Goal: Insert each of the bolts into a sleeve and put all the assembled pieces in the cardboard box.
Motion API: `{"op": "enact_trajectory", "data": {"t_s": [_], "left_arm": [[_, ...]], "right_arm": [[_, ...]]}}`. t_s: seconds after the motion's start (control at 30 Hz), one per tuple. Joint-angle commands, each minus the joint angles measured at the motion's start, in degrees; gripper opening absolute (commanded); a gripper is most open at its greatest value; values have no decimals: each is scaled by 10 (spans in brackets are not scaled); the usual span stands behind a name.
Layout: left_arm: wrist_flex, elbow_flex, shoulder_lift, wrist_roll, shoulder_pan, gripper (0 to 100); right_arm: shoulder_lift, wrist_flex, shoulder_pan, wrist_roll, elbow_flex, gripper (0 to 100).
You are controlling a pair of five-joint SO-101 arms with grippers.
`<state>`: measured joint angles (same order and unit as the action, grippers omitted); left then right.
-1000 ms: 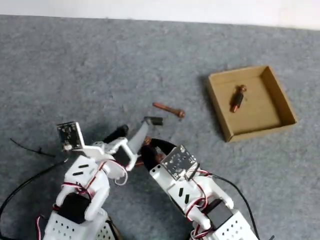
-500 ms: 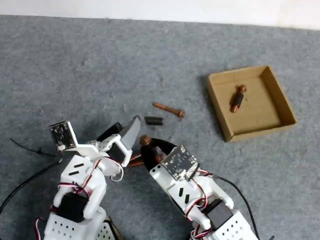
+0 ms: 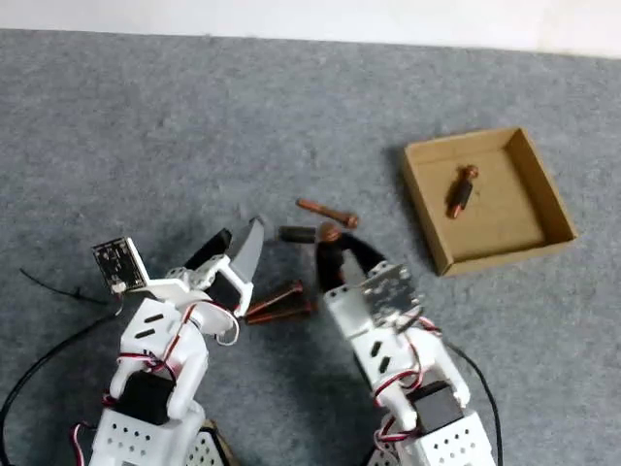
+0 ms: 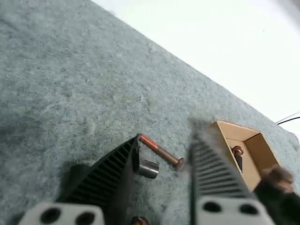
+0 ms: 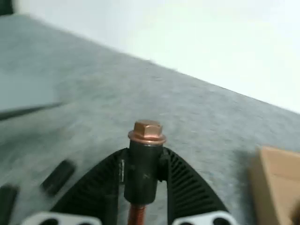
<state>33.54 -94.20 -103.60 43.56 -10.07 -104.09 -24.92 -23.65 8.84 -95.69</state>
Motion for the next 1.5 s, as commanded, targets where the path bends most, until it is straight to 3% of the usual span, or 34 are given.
{"op": "enact_trajectory", "data": {"t_s": [0.0,0.27,0.4,0.7,1.03,1.23,1.47], "left_arm": [[-12,4,-7,3,5,20],[-13,-3,-7,3,4,24],[-55,-27,-7,3,4,24],[-68,-30,-6,3,4,24],[-68,-30,-6,3,1,24],[-68,-30,-6,3,1,25],[-68,-30,-6,3,0,26]], "right_arm": [[-5,47,72,-46,3,6],[-5,63,122,-53,0,6],[23,95,151,-56,2,6],[315,228,285,-188,98,6],[667,425,366,-251,202,6],[784,432,387,-266,271,6],[809,432,389,-266,283,7]]}}
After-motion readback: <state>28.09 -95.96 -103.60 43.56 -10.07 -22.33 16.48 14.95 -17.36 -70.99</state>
